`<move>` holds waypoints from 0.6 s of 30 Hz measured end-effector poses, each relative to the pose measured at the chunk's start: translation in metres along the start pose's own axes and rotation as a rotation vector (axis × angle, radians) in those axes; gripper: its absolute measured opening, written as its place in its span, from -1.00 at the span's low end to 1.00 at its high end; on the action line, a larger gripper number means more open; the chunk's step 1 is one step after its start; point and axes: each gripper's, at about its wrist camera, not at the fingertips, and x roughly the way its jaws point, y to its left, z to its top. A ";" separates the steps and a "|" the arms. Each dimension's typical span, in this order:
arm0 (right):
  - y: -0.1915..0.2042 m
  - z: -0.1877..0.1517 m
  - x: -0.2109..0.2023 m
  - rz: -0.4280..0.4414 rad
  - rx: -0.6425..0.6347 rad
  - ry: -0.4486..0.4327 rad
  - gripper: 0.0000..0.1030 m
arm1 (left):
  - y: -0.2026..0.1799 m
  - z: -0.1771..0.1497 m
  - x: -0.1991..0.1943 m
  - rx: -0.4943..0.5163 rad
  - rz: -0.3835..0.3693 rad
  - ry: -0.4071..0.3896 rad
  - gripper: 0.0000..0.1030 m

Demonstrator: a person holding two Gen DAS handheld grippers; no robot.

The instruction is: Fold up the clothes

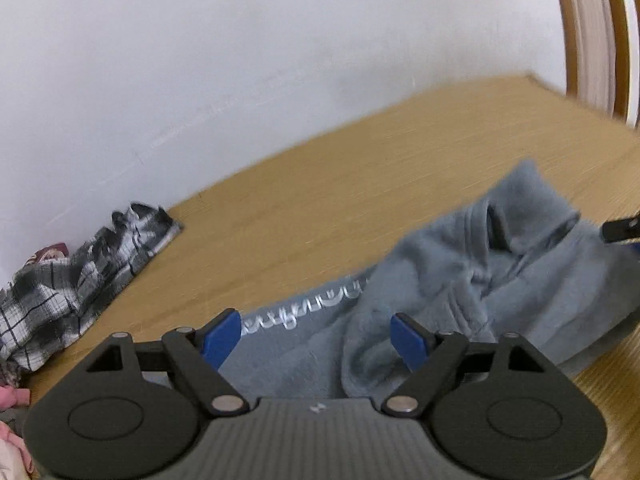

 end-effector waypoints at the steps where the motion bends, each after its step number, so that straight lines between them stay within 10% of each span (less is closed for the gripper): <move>1: 0.004 -0.006 0.009 -0.001 0.000 0.018 0.32 | -0.007 -0.001 0.011 0.007 -0.003 0.030 0.62; 7: 0.010 -0.034 0.041 0.117 0.047 0.134 0.53 | -0.034 -0.019 0.056 0.057 0.041 0.105 0.66; 13: 0.028 -0.054 0.055 0.153 -0.052 0.072 0.73 | -0.027 -0.016 0.025 -0.003 0.087 0.070 0.60; 17: 0.030 -0.061 0.055 0.174 -0.093 0.048 0.72 | -0.033 -0.025 0.035 0.027 0.094 0.137 0.62; 18: 0.029 -0.060 0.054 0.167 -0.091 0.044 0.46 | -0.036 -0.029 0.042 0.035 0.097 0.151 0.62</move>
